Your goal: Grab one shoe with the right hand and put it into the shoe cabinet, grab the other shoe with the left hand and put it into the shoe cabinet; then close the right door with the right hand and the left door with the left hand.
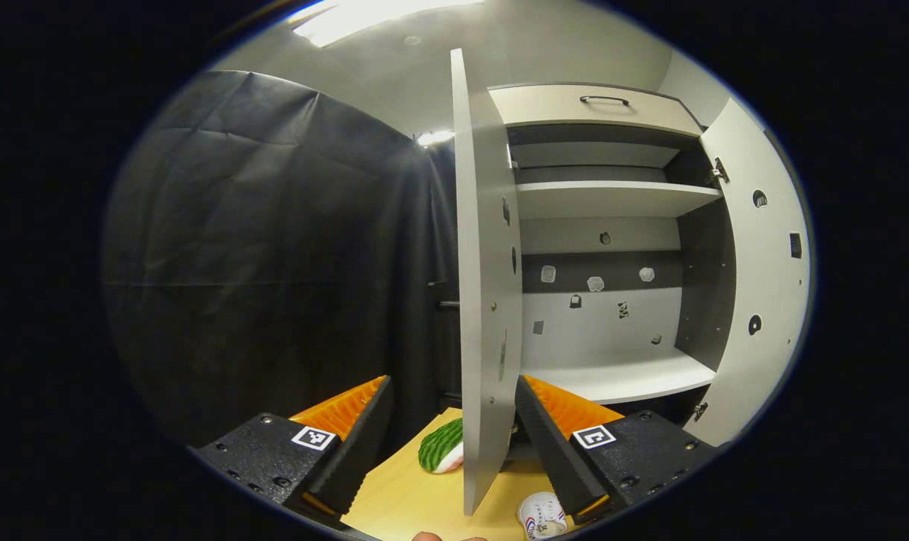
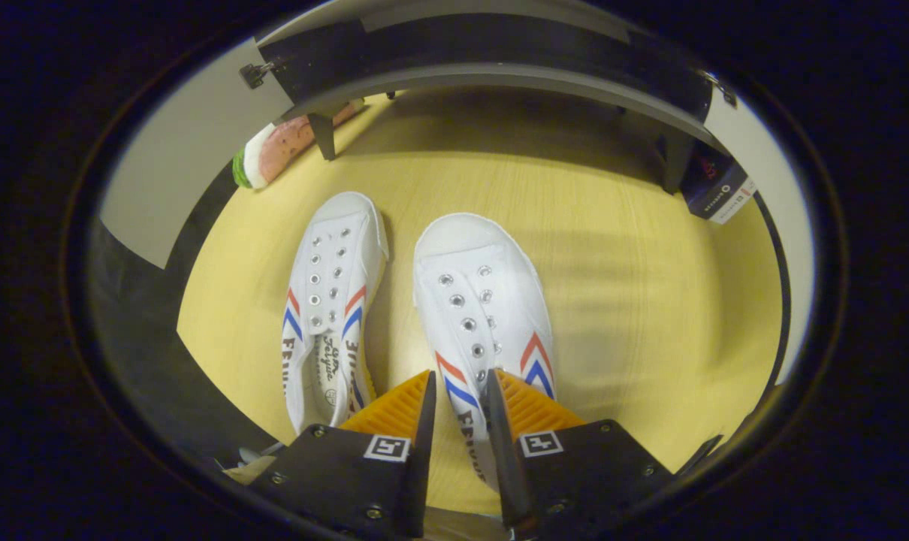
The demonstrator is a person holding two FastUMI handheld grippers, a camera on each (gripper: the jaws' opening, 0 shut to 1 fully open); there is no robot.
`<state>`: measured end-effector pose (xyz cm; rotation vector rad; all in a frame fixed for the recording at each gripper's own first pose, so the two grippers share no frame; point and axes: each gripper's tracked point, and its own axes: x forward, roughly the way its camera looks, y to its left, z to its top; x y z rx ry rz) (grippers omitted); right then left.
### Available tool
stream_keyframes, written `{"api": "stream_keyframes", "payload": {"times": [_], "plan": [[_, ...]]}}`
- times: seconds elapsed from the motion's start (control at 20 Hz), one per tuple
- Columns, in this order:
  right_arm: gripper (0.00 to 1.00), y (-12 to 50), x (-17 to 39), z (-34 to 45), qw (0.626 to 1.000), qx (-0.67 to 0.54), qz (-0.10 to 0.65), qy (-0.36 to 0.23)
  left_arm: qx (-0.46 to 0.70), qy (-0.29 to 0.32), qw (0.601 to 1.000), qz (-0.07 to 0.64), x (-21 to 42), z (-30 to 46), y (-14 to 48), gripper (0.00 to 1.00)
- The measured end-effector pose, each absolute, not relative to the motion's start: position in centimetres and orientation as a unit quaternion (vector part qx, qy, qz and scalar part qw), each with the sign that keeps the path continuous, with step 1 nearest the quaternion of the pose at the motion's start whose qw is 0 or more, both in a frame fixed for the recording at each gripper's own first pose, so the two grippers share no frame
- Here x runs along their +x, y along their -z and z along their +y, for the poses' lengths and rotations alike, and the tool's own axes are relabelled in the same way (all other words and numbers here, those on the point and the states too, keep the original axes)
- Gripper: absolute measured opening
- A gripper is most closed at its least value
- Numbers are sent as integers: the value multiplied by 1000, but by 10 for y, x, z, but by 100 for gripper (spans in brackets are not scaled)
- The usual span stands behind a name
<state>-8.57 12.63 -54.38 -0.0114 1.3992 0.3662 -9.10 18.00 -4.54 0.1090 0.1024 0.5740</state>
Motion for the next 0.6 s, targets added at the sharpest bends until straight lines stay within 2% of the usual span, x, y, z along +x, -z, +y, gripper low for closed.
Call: {"api": "stream_keyframes", "payload": {"times": [0.05, 0.1, 0.15, 0.2, 0.25, 0.35, 0.4, 0.55, 0.6], "plan": [[39, 546, -84, 127, 750, -10, 640, -167, 55, -285, 956, 51, -91, 181, 45, 99], [29, 548, -84, 127, 745, -19, 645, -167, 56, -287, 955, 50, -91, 182, 45, 99], [29, 551, -84, 127, 745, -29, 644, -171, 56, -288, 955, 49, -91, 183, 44, 99], [39, 551, -84, 127, 744, -42, 643, -178, 55, -289, 955, 48, -91, 182, 45, 99], [39, 551, -87, 126, 741, -58, 642, -187, 51, -288, 955, 47, -90, 181, 45, 99], [17, 565, -82, 116, 752, -87, 624, -192, 44, -285, 956, 48, -91, 179, 49, 99], [17, 554, -81, 114, 761, -91, 611, -199, 41, -284, 957, 50, -91, 179, 50, 99], [1, 546, -83, 121, 778, -73, 594, -192, 39, -285, 956, 51, -97, 180, 49, 99], [1, 544, -82, 122, 783, -53, 592, -183, 41, -287, 956, 49, -100, 182, 47, 99]]}}
